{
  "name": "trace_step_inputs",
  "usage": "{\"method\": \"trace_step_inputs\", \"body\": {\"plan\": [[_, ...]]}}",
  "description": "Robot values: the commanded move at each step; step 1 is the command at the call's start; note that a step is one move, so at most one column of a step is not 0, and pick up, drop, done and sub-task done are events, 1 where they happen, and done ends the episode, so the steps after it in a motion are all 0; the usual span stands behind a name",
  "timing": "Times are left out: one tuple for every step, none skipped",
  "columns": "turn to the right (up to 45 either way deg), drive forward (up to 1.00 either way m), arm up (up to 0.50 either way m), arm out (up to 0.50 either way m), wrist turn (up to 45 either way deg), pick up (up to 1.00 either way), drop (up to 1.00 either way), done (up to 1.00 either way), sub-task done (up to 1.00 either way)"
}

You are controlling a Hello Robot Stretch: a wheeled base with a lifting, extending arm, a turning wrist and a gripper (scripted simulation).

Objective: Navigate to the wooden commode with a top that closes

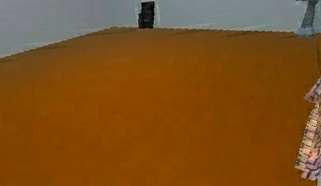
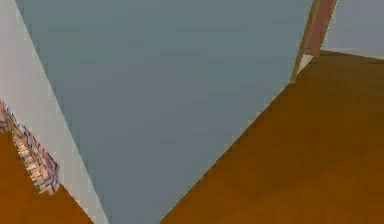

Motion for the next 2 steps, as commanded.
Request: {"method": "trace_step_inputs", "body": {"plan": [[0.0, 1.00, 0.00, 0.00, 0.0, 0.00, 0.00, 0.00, 0.00], [0.0, 1.00, 0.00, 0.00, 0.0, 0.00, 0.00, 0.00, 0.00]]}}
